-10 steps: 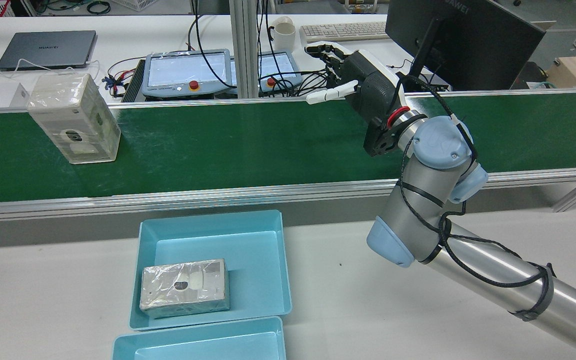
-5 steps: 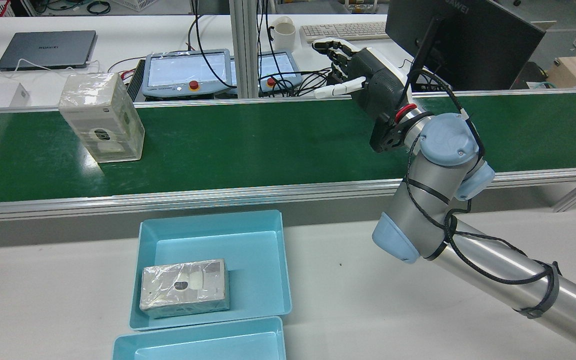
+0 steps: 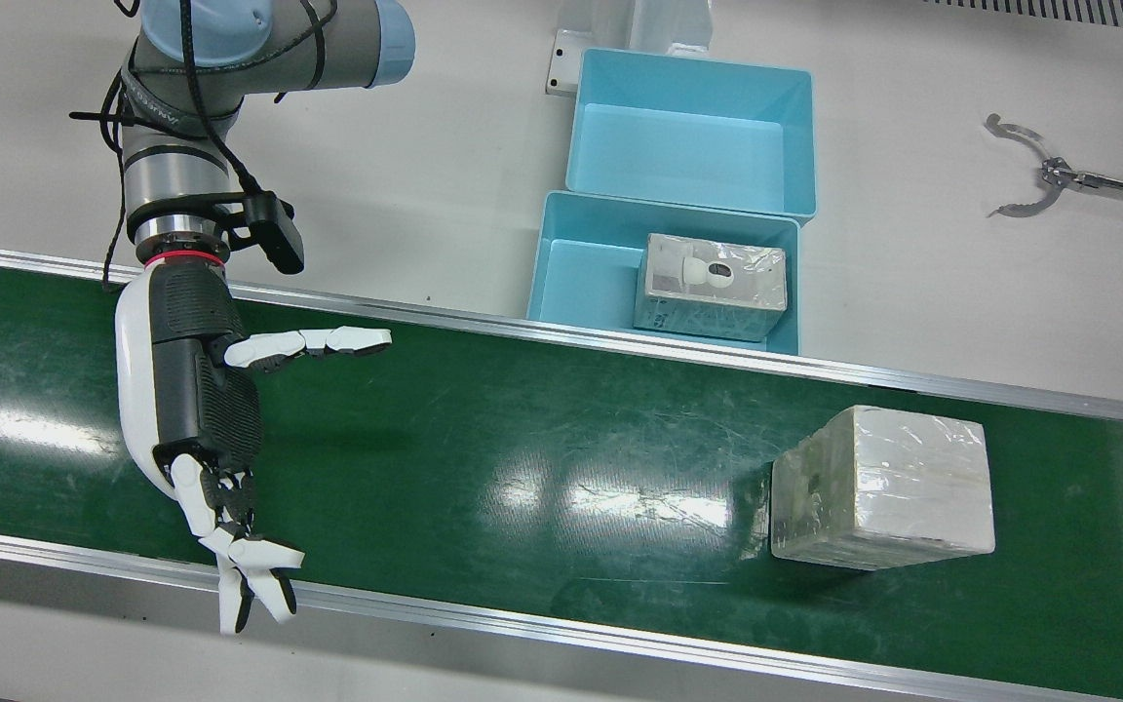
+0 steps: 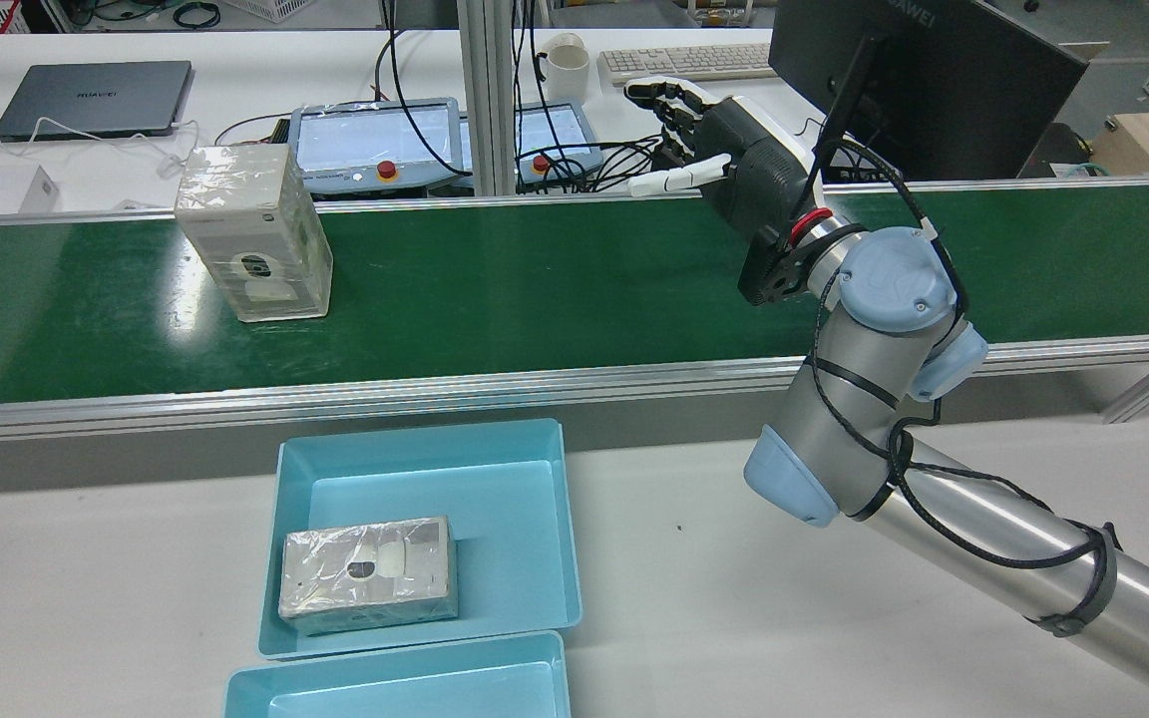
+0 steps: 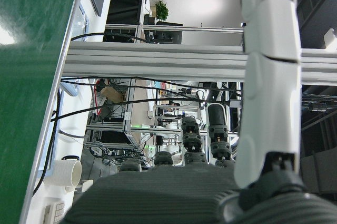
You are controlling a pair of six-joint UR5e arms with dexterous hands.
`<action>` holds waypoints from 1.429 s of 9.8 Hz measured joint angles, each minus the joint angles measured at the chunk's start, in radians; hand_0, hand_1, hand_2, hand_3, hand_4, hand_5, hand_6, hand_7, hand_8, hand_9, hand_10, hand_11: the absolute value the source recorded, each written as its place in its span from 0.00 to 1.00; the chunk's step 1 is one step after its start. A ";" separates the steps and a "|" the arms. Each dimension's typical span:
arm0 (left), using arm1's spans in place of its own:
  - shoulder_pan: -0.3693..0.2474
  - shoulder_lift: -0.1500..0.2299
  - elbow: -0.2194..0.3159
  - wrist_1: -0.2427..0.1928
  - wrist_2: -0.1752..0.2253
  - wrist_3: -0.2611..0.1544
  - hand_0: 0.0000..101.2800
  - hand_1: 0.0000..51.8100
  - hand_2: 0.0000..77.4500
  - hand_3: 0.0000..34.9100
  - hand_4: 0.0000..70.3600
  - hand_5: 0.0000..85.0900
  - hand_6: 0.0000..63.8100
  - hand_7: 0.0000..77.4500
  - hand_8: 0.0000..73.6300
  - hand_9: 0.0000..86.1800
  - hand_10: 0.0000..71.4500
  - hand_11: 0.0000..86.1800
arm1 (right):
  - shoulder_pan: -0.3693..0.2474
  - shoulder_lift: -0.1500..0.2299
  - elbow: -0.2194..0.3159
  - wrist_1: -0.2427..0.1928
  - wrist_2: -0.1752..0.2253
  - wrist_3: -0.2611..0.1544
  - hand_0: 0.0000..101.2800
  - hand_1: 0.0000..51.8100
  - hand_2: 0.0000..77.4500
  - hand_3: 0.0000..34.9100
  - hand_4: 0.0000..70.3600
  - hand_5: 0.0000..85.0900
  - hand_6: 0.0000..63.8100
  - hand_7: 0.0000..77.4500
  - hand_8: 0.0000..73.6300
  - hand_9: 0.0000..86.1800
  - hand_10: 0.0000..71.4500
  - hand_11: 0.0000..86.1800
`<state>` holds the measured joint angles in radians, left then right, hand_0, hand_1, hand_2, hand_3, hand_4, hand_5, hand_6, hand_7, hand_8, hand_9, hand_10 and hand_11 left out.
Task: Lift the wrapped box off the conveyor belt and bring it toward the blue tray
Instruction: 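Position the open right hand in the path of the white wrapped box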
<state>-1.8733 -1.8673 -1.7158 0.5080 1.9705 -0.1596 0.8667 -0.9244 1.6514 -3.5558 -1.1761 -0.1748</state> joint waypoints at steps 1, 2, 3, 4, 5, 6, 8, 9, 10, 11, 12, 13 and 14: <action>0.000 0.000 0.000 0.000 0.000 0.000 0.00 0.00 0.01 0.00 0.00 0.01 0.00 0.00 0.01 0.01 0.01 0.01 | -0.002 0.000 0.001 0.000 0.000 0.000 0.48 0.23 0.10 0.19 0.08 0.36 0.09 0.06 0.01 0.01 0.00 0.02; 0.000 0.000 0.000 0.000 0.000 0.000 0.00 0.00 0.01 0.00 0.00 0.01 0.00 0.00 0.01 0.00 0.01 0.01 | -0.008 -0.004 0.000 0.000 0.000 0.000 0.48 0.23 0.10 0.20 0.07 0.36 0.09 0.06 0.01 0.01 0.00 0.02; 0.000 0.000 0.000 0.000 0.000 0.000 0.00 0.00 0.01 0.00 0.00 0.01 0.00 0.00 0.01 0.00 0.01 0.01 | -0.016 -0.006 -0.001 0.000 0.000 0.000 0.48 0.25 0.08 0.19 0.06 0.36 0.09 0.06 0.01 0.01 0.00 0.02; 0.000 0.000 0.000 0.000 0.000 0.000 0.00 0.00 0.01 0.00 0.00 0.01 0.00 0.00 0.01 0.00 0.00 0.01 | -0.025 -0.006 -0.003 0.000 0.001 -0.001 0.48 0.25 0.10 0.19 0.06 0.36 0.09 0.06 0.01 0.01 0.00 0.02; 0.000 0.000 0.000 0.000 0.000 0.000 0.00 0.00 0.01 0.00 0.00 0.01 0.00 0.00 0.01 0.00 0.01 0.01 | -0.035 -0.004 -0.004 0.000 0.002 -0.003 0.48 0.31 0.11 0.29 0.05 0.31 0.08 0.04 0.00 0.02 0.00 0.02; 0.000 0.000 0.000 0.000 0.000 0.000 0.00 0.00 0.01 0.00 0.00 0.01 0.00 0.00 0.01 0.00 0.01 0.01 | -0.043 -0.003 -0.007 0.001 0.003 -0.006 0.48 0.31 0.11 0.29 0.05 0.31 0.08 0.04 0.00 0.02 0.00 0.02; 0.000 0.000 0.000 0.000 0.000 0.000 0.00 0.00 0.01 0.00 0.00 0.01 0.00 0.00 0.01 0.00 0.01 0.01 | -0.052 -0.001 -0.010 0.001 0.005 -0.008 0.48 0.29 0.12 0.28 0.07 0.32 0.09 0.04 0.00 0.02 0.00 0.02; 0.000 0.000 0.000 0.000 0.000 0.000 0.00 0.00 0.01 0.00 0.00 0.01 0.00 0.00 0.01 0.00 0.01 0.01 | -0.054 -0.001 -0.011 0.001 0.005 -0.009 0.48 0.27 0.13 0.30 0.07 0.33 0.09 0.04 0.00 0.01 0.00 0.02; 0.000 0.000 0.000 0.000 0.000 0.000 0.00 0.00 0.01 0.00 0.00 0.01 0.00 0.00 0.01 0.00 0.01 0.01 | -0.055 -0.001 -0.011 0.002 0.005 -0.009 0.48 0.27 0.13 0.27 0.09 0.33 0.09 0.04 0.00 0.01 0.00 0.02; 0.000 0.000 0.000 0.000 0.000 0.000 0.00 0.00 0.01 0.00 0.00 0.01 0.00 0.00 0.01 0.00 0.01 0.01 | -0.055 0.000 -0.011 0.002 0.006 -0.009 0.48 0.27 0.13 0.27 0.09 0.33 0.09 0.04 0.00 0.01 0.00 0.02; 0.000 0.000 0.000 0.000 0.000 0.000 0.00 0.00 0.01 0.00 0.00 0.01 0.00 0.00 0.01 0.00 0.00 0.01 | -0.055 0.001 -0.012 0.002 0.006 -0.009 0.48 0.27 0.13 0.29 0.09 0.33 0.09 0.04 0.01 0.02 0.00 0.02; 0.000 0.000 0.000 0.000 0.000 0.000 0.00 0.00 0.01 0.00 0.00 0.01 0.00 0.00 0.01 0.00 0.00 0.01 | -0.056 0.002 -0.011 0.002 0.007 -0.009 0.48 0.27 0.13 0.24 0.09 0.33 0.09 0.04 0.01 0.02 0.00 0.02; 0.000 0.000 0.000 0.000 0.000 0.000 0.00 0.00 0.01 0.00 0.00 0.01 0.00 0.00 0.01 0.00 0.00 0.01 | -0.056 0.003 -0.009 0.002 0.008 -0.007 0.48 0.27 0.13 0.24 0.09 0.33 0.09 0.04 0.01 0.02 0.00 0.02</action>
<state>-1.8733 -1.8673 -1.7158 0.5080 1.9705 -0.1596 0.8109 -0.9215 1.6423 -3.5542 -1.1683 -0.1823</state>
